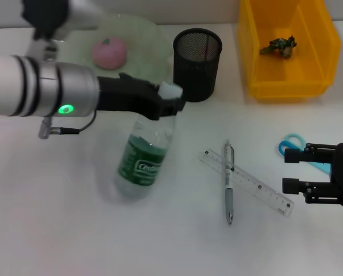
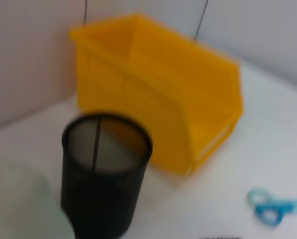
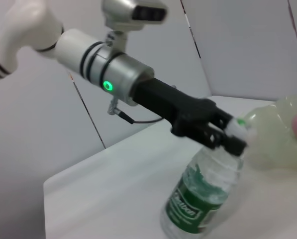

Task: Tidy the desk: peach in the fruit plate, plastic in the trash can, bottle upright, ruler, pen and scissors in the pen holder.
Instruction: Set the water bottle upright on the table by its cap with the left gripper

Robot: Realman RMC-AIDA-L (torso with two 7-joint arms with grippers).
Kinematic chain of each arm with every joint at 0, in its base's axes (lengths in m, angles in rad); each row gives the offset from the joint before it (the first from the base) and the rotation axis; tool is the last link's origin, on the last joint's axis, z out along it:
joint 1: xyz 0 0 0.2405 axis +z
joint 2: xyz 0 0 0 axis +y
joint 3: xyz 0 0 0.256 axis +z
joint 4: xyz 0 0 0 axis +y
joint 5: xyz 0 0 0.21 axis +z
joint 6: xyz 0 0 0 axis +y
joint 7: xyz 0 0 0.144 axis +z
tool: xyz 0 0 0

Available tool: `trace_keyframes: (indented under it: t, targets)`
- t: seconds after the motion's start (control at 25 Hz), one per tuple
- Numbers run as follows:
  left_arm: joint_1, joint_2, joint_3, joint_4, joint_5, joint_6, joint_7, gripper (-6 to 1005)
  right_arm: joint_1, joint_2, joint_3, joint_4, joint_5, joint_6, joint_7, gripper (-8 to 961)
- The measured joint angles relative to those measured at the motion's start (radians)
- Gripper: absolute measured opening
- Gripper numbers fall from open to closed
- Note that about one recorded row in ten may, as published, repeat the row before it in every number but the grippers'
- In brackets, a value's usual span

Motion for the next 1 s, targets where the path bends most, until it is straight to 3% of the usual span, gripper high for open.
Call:
trace_keyframes:
  t: [0.2,0.4,0.8,1.0]
  targets:
    - [0.070,0.002,-0.092,-0.075,-0.271,0.006,0.270,438,0.000,0.001,0.012,0.002,0.002,0.000,0.014,718]
    - [0.096,0.003,-0.176,-0.202,-0.483,0.051,0.522,438,0.009,0.002,0.027,0.015,0.002,-0.003,0.023,717]
    - [0.071,0.003,-0.291,-0.621,-0.888,0.264,1.122,439,0.025,0.007,0.039,0.034,0.004,-0.003,0.027,717]
    - [0.039,0.004,-0.341,-0.817,-0.944,0.336,1.366,439,0.042,0.008,0.040,0.053,0.005,-0.004,0.028,717]
